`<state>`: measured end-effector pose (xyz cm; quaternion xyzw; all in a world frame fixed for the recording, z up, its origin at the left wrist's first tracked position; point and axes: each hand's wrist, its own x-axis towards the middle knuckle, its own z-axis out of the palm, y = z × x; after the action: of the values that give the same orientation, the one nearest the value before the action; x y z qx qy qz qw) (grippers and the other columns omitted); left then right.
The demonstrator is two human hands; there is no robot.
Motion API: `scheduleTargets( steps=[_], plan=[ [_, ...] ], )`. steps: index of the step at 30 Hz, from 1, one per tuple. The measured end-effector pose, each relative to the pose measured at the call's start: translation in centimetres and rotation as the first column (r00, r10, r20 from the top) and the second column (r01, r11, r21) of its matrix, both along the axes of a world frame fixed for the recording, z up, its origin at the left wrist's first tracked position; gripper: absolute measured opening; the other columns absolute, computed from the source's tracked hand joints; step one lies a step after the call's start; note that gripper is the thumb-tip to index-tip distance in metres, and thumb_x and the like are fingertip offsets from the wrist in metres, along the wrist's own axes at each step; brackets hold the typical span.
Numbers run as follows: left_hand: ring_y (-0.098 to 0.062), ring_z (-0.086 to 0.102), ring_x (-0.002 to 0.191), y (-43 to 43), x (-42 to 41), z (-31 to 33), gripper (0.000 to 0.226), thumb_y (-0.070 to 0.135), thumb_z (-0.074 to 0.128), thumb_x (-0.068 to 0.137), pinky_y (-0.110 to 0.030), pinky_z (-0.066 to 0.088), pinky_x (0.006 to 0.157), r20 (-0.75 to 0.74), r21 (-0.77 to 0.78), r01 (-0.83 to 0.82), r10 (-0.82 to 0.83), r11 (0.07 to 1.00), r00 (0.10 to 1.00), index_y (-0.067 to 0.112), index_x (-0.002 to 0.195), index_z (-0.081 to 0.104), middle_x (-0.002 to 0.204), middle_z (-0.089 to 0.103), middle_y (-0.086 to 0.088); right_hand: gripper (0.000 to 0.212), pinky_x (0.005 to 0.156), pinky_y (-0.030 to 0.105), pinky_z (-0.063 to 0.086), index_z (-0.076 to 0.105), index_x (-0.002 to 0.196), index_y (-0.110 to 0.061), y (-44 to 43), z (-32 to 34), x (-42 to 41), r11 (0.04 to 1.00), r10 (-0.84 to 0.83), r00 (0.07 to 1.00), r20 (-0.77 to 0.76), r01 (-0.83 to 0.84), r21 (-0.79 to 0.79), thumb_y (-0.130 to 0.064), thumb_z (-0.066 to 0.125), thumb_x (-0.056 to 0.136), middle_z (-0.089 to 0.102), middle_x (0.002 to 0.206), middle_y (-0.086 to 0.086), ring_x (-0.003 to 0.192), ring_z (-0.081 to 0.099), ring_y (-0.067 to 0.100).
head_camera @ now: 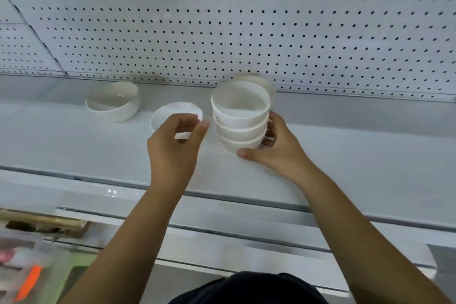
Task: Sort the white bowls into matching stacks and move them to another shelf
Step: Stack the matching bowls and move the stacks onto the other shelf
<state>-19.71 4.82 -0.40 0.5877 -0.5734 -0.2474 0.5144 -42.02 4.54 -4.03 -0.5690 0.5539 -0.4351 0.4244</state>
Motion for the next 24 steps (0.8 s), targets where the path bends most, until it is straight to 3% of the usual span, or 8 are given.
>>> scheduleTargets(
  steps=[7, 9, 11, 13, 15, 17, 20, 24],
  plan=[
    [-0.034, 0.045, 0.137, -1.6, 4.9, -4.8, 0.028, 0.041, 0.079, 0.084, -0.063, 0.038, 0.107, 0.485, -0.186, -0.033, 0.121, 0.982, 0.866, 0.022, 0.104, 0.078, 0.137, 0.066, -0.002, 0.103, 0.087, 0.010, 0.048, 0.038, 0.148, -0.035, 1.1, -0.2, 2.6, 0.991, -0.131, 0.991, 0.018, 0.131, -0.036, -0.039, 0.094, 0.062, 0.057, 0.130, -0.029, 0.114, 0.057, -0.012],
    [-0.036, 0.036, 0.143, -2.1, 5.5, -4.8, 0.017, 0.031, 0.080, 0.087, -0.049, 0.041, 0.112, 0.411, -0.131, 0.011, 0.044, 0.991, 0.911, 0.022, 0.102, 0.079, 0.153, 0.051, -0.006, 0.098, 0.093, 0.018, 0.050, 0.040, 0.146, -0.036, 1.2, -0.3, 2.6, 0.988, -0.151, 0.989, 0.010, 0.151, -0.040, -0.039, 0.094, 0.064, 0.059, 0.130, -0.026, 0.116, 0.059, -0.007],
    [-0.027, 0.040, 0.143, -2.2, 5.4, -3.6, 0.017, 0.020, 0.079, 0.089, -0.013, 0.034, 0.112, 0.217, 0.009, 0.066, -0.066, 0.998, 0.974, 0.037, 0.089, 0.076, 0.162, 0.038, -0.004, 0.093, 0.100, 0.027, 0.051, 0.042, 0.144, -0.036, 1.3, -0.3, 2.4, 0.985, -0.166, 0.986, 0.005, 0.166, -0.041, -0.040, 0.093, 0.067, 0.061, 0.130, -0.024, 0.118, 0.061, -0.002],
    [-0.005, 0.056, 0.126, -1.9, 5.0, -2.8, 0.033, 0.012, 0.078, 0.090, -0.011, 0.035, 0.111, 0.046, 0.061, 0.123, -0.126, 0.990, 0.991, 0.045, 0.090, 0.074, 0.158, 0.042, 0.010, 0.093, 0.103, 0.031, 0.051, 0.044, 0.144, -0.036, 1.4, -0.3, 2.3, 0.983, -0.177, 0.984, 0.004, 0.177, -0.042, -0.043, 0.093, 0.065, 0.062, 0.131, -0.022, 0.119, 0.061, 0.000],
    [0.027, 0.051, 0.103, -1.7, 4.9, -2.2, 0.021, 0.013, 0.077, 0.091, -0.009, 0.039, 0.106, -0.037, 0.050, 0.137, -0.135, 0.989, 0.990, 0.025, 0.107, 0.074, 0.146, 0.047, 0.031, 0.096, 0.103, 0.030, 0.051, 0.044, 0.145, -0.036, 1.4, -0.3, 2.4, 0.981, -0.186, 0.983, 0.000, 0.186, -0.047, -0.046, 0.092, 0.063, 0.062, 0.131, -0.023, 0.119, 0.061, -0.001],
    [0.040, 0.040, 0.099, -1.9, 4.8, -1.8, 0.008, 0.014, 0.076, 0.092, 0.006, 0.034, 0.088, -0.077, -0.006, 0.134, -0.134, 0.991, 0.988, 0.014, 0.099, 0.073, 0.158, 0.041, 0.012, 0.098, 0.103, 0.029, 0.050, 0.044, 0.146, -0.035, 1.6, -0.3, 2.4, 0.980, -0.190, 0.982, 0.000, 0.190, -0.051, -0.048, 0.091, 0.061, 0.062, 0.133, -0.022, 0.120, 0.061, -0.001],
    [0.036, 0.037, 0.116, -2.6, 4.6, 0.6, 0.003, 0.013, 0.073, 0.094, 0.008, 0.032, 0.086, -0.083, -0.129, 0.169, -0.181, 0.977, 0.980, 0.015, 0.093, 0.072, 0.160, 0.039, -0.006, 0.097, 0.104, 0.026, 0.049, 0.044, 0.146, -0.035, 1.7, -0.2, 2.5, 0.980, -0.192, 0.981, -0.006, 0.192, -0.062, -0.049, 0.090, 0.063, 0.061, 0.136, -0.020, 0.122, 0.060, 0.000],
    [-0.003, 0.034, 0.149, -5.1, 4.2, 4.4, 0.009, 0.016, 0.073, 0.094, -0.010, 0.039, 0.103, -0.079, -0.285, 0.399, -0.436, 0.871, 0.896, 0.024, 0.092, 0.074, 0.138, 0.064, -0.005, 0.090, 0.102, 0.020, 0.048, 0.045, 0.145, -0.034, 1.8, 0.1, 2.7, 0.978, -0.196, 0.980, -0.014, 0.195, -0.072, -0.043, 0.090, 0.068, 0.061, 0.135, -0.021, 0.121, 0.060, -0.003]
  ],
)
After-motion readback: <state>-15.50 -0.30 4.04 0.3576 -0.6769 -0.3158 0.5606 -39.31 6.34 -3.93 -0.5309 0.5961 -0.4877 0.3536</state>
